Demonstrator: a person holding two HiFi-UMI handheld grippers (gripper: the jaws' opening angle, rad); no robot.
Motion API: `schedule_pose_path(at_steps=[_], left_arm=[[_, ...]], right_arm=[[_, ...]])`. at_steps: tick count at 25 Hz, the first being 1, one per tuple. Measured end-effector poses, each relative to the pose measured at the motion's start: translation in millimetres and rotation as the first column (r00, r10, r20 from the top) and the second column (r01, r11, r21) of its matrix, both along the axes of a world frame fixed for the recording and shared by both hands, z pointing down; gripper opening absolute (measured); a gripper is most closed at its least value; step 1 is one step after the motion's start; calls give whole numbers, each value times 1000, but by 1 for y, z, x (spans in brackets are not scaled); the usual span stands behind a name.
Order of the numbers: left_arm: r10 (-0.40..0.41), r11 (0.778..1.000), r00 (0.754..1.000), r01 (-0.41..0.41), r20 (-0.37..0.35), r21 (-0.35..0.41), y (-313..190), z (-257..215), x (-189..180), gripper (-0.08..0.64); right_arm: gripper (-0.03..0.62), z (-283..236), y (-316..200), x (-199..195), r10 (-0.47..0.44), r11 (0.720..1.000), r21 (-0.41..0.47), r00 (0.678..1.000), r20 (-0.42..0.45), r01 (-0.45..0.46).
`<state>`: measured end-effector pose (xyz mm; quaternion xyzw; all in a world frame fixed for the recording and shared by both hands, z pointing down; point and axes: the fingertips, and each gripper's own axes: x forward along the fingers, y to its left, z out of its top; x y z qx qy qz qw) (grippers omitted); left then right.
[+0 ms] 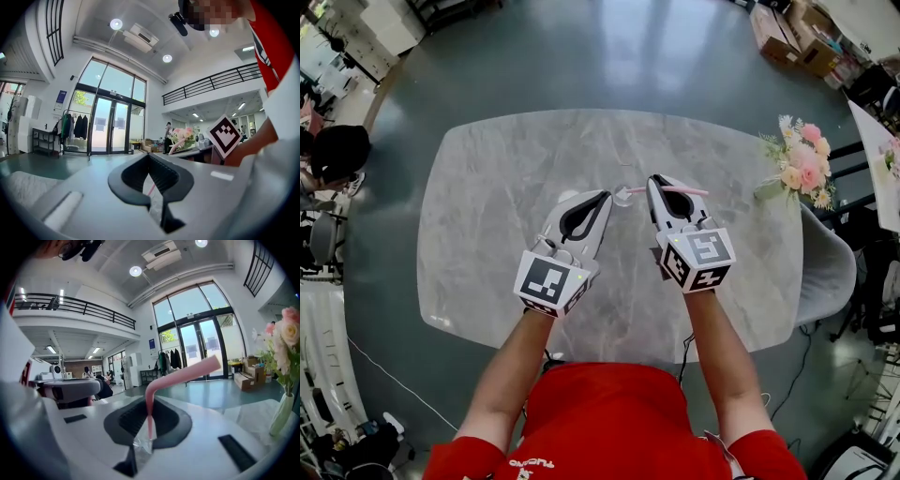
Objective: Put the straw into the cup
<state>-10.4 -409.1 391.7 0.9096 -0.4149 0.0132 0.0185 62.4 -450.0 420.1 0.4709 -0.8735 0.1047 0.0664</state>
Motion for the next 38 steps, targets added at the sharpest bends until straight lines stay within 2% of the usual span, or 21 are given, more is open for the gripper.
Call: schedule_pose_path(at_steps=[16,26,29,38], left_arm=[[-4,998,1000,4,1,-67,-26,47,-1,6],[1,997,1000,-2,-10,-79,-31,52,2,6],[4,997,1000,-4,-9,-80,-29,51,3,6],[12,997,1000,-12,0,-71,-17,47,6,6]], right_arm=[[20,62,-28,-17,-5,995,-101,999,-32,1],[23,77,-37,-1,69,986,-147,996,-56,-76],[101,84,-33,1,68,981,-176,996,-52,-76],[131,82,-17,10,77,979,-187,997,-32,-82]])
